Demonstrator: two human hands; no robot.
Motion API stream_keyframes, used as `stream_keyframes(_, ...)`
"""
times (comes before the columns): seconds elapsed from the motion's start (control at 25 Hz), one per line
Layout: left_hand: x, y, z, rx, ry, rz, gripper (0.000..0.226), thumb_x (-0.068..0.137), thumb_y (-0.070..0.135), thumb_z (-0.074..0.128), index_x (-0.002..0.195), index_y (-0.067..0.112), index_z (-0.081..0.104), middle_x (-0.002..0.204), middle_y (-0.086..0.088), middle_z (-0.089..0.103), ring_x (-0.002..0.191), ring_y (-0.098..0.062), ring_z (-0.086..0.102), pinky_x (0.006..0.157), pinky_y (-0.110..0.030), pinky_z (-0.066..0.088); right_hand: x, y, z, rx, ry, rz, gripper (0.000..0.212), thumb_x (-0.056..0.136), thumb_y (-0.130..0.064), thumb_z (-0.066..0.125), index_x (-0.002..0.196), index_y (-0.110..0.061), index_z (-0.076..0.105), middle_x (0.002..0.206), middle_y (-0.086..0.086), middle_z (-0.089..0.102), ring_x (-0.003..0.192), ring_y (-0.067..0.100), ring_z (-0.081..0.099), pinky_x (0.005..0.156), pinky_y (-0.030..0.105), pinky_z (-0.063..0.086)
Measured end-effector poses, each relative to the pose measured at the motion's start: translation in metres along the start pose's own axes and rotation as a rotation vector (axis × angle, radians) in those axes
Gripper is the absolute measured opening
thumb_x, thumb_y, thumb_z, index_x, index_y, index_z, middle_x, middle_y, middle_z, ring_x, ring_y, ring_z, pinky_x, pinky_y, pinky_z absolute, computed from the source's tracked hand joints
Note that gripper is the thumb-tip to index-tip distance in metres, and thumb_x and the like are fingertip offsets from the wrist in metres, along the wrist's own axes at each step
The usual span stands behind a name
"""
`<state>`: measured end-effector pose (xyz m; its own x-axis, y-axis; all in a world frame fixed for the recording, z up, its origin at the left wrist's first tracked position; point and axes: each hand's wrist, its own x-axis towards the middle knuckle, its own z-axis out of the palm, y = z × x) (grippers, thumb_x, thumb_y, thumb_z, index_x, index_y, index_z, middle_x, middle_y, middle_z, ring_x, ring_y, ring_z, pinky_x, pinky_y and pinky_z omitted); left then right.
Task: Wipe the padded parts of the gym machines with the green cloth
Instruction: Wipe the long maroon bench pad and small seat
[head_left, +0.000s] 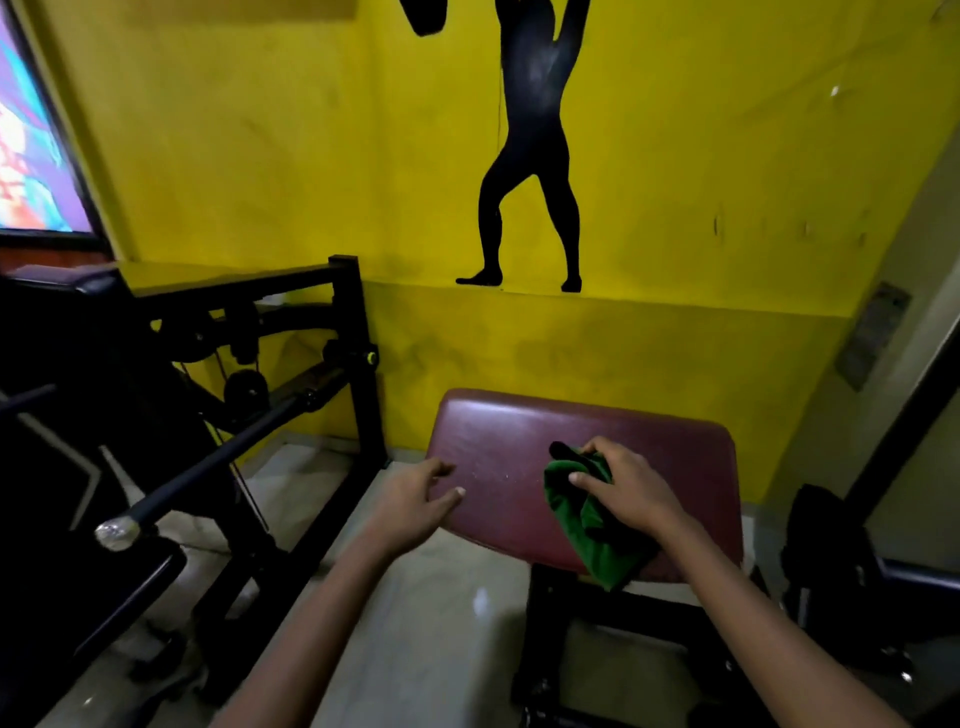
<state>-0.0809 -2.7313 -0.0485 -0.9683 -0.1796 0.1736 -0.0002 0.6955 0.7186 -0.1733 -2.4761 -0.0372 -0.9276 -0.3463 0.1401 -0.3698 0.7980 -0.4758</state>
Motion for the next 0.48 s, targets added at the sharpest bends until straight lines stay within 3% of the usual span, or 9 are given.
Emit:
stream_keyframes(0.2,0.069,-0.039,-0.005,-0.001,-0.136,0.074,0.04,0.089,0.017,0.066,0.125,0.003,0.057,0.126,-0.01,0.06,0.115,-0.023,0.057,0.093,-0.025,0.041,0.03,-0.009,0.031,-0.016,0.061,0.119,0.035,0.09,-0.045,0.057,0.116,-0.021,0.051,0.123,0.001,0.055,0.112,0.022,0.054,0.079,0.033,0.044)
stream_keyframes(0.32,0.106,-0.041,0.009,0.028,-0.225,0.205,0.038,0.09,0.019,0.065,0.125,0.006,0.057,0.124,-0.002,0.059,0.115,-0.019,0.057,0.087,-0.017,0.038,0.024,0.004,0.035,-0.011,0.101,0.239,0.036,0.092,-0.045,0.055,0.117,-0.021,0.048,0.123,0.001,0.052,0.113,0.022,0.052,0.081,0.035,0.045)
stream_keyframes(0.48,0.137,-0.019,0.059,0.003,-0.353,0.356,0.04,0.089,0.018,0.065,0.126,0.003,0.057,0.128,-0.011,0.06,0.117,-0.021,0.056,0.091,-0.018,0.036,-0.002,0.036,0.018,-0.003,0.211,0.413,0.035,0.093,-0.045,0.053,0.119,-0.022,0.047,0.12,-0.002,0.051,0.112,0.021,0.052,0.081,0.036,0.046)
